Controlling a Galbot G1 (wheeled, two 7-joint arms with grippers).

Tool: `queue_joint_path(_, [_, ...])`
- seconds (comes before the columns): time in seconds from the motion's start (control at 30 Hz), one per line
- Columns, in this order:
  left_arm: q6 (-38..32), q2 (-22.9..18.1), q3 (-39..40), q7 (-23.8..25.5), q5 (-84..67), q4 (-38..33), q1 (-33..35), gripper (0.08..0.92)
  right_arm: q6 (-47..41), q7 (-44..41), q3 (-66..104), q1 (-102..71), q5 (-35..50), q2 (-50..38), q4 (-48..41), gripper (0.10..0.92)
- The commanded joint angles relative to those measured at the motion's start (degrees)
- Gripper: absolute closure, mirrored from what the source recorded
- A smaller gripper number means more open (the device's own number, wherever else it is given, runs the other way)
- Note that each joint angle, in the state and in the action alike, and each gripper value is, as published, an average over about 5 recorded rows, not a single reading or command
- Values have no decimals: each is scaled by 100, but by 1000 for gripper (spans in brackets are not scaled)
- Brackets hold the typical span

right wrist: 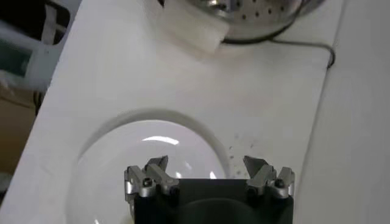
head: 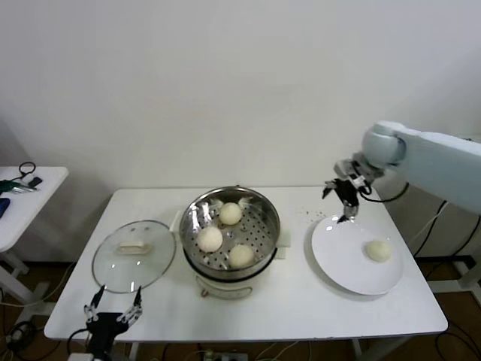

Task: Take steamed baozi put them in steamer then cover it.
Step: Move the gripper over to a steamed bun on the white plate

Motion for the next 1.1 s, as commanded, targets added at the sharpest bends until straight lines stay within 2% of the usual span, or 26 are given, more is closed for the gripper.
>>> queue_joint_path(0.03, [0, -73, -13, -10, 62, -116, 114, 177, -195, -30, 1735, -1986, -710, -1023, -572, 203])
queue_joint_path(0.4, [55, -201, 17, -14, 305, -151, 174, 177, 336, -53, 3332, -3402, -1715, -644, -1745, 203])
queue_joint_path(0.67, [146, -287, 62, -35, 354, -74, 67, 177, 631, -102, 3509, -3401, -2306, -32, -2585, 203])
queue_joint_path(1.1, [187, -319, 68, -37, 362, 96, -54, 177, 681, -298, 3255, -3315, -2639, 505, -3071, 203])
